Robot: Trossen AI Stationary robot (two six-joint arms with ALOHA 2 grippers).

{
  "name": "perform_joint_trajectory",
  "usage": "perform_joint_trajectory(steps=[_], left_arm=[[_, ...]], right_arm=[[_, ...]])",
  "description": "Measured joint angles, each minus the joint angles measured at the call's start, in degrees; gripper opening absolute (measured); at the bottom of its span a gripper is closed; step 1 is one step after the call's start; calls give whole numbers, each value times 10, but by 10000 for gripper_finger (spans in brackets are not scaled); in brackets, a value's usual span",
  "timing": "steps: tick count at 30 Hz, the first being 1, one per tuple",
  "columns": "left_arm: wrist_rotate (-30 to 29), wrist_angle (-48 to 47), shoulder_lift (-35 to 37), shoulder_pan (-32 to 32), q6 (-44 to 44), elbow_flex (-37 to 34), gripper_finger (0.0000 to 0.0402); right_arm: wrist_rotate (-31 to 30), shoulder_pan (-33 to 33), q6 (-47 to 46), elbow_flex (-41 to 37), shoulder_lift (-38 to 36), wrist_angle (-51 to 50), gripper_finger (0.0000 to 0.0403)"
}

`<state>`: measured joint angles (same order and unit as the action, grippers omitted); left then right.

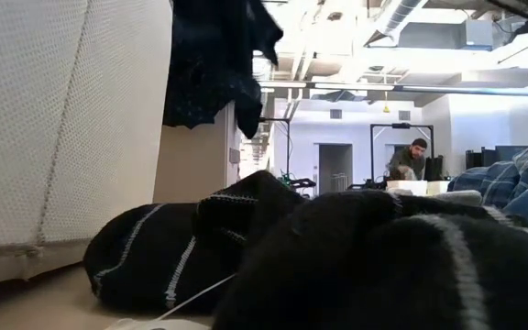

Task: Sort clothes
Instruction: Put the dark blue long sleeve into the top light brown laundry organizer

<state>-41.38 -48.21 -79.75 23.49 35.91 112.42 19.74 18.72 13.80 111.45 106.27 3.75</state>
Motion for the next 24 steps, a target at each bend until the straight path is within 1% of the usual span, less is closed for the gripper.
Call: perform_joint_trajectory(steps=[2,4,7,10,14,16,19,22,24], left_arm=[[12,-29,0,25,-19,-16,8],[42,-67,-1,53,-42,-34,8],[83,-89,0,89,-75,-81,8],[114,-98,-1,119,-96,-137,8],[156,-97,-1,149,-103,-221,8],[157,-89,-1,161,-103,-265,8],[160,-66,-1,178,-103,-324,9],[171,-49,-1,194,-100,-365,9],[185,-39,-1,201,-100,-377,9]], right_arm=[[2,8,-6,8,21,-32,4],[7,18,-8,12,43,-52,7],[32,30,-9,12,68,-89,11],[71,41,-5,13,95,-129,18],[93,49,-5,13,130,-178,29],[113,49,-5,12,140,-197,34],[117,48,0,12,142,-234,43],[114,46,2,12,142,-271,61],[111,46,2,12,136,-295,79]])
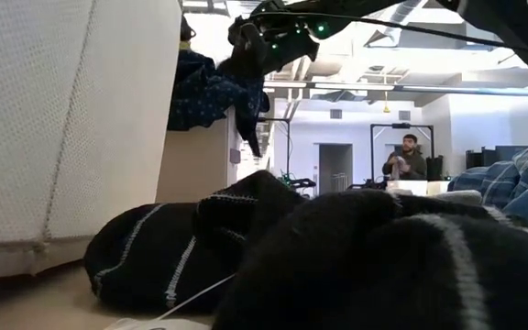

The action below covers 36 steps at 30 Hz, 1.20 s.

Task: Sort clothes
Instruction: Put the dark blue long sleeve into the top light brown laundry organizer

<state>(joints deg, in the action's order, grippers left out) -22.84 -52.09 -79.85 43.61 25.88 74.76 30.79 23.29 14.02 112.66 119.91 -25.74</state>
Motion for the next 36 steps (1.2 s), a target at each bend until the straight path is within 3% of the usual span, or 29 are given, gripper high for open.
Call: perform_joint_trajectory(steps=[9,13,20,26,36], left_arm=[[21,5,0,8,-7,-1,9],[21,5,0,8,-8,-1,9],[22,0,0,8,-7,6,15],[22,-14,0,8,-18,32,63],[40,-68,0,8,-42,91,150]], right_arm=[[-27,-7,13,0,-54,-83,202],[-27,-17,24,0,-92,-126,239],[-53,-52,68,0,-121,-227,248],[-115,-87,101,-10,-119,-310,248],[-259,-152,194,-90,-119,-201,248]])
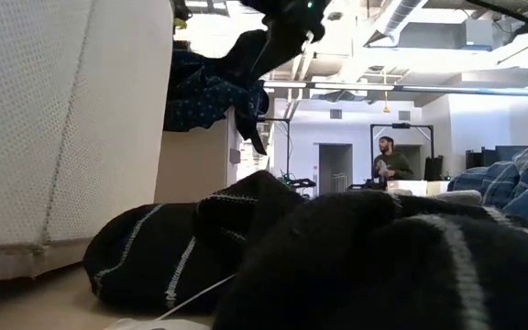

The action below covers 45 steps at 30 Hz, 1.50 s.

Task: Sort clothes
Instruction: Put the dark blue long sleeve into the top light brown laundry organizer

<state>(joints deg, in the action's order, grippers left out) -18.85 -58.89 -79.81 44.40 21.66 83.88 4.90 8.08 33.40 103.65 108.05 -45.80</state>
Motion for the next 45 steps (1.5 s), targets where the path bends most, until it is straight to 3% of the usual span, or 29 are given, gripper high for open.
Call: perform_joint_trajectory(steps=[8,13,17,23,27,39,45], left_arm=[[119,-70,0,-7,-35,87,193],[143,-105,1,-31,-50,133,196],[143,-117,7,-58,-60,153,196],[143,-123,19,-94,-75,161,196],[142,-133,27,-115,-84,161,196],[156,-156,41,-200,-83,162,196],[156,-167,42,-253,-96,162,196]], right_arm=[[-113,-22,61,-83,0,135,247],[-164,-25,67,-124,0,209,226],[-202,-25,57,-134,1,225,170],[-233,-36,76,-134,0,238,21],[-257,-49,91,-122,-1,234,12],[-255,-59,150,23,-2,200,1],[-136,-13,104,94,-3,138,1]])
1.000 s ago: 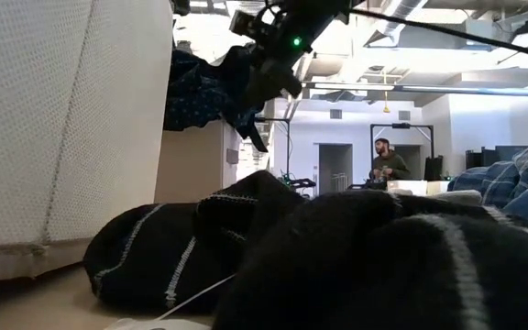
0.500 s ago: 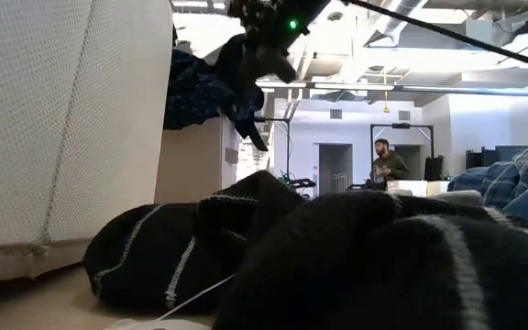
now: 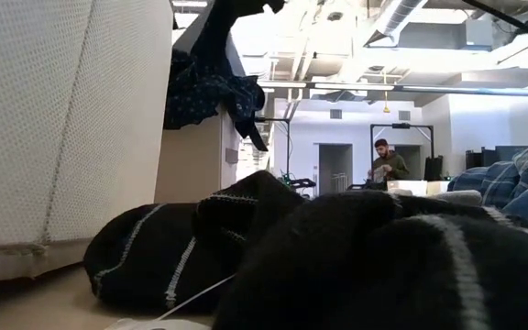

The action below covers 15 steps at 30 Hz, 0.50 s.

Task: Sort clothes
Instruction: Put the dark blue long sleeve into the top light brown laundry organizer

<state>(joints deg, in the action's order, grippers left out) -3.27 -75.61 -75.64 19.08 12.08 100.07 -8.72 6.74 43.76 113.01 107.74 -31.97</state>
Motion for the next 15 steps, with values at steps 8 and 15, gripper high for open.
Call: perform_joint_trajectory(steps=[8,15], left_arm=[[-34,-43,-1,-79,-18,-39,203],[-95,-36,-2,-143,-61,-115,279]], right_arm=[[93,45,-51,6,2,-48,0],[102,43,-58,6,3,-68,2]])
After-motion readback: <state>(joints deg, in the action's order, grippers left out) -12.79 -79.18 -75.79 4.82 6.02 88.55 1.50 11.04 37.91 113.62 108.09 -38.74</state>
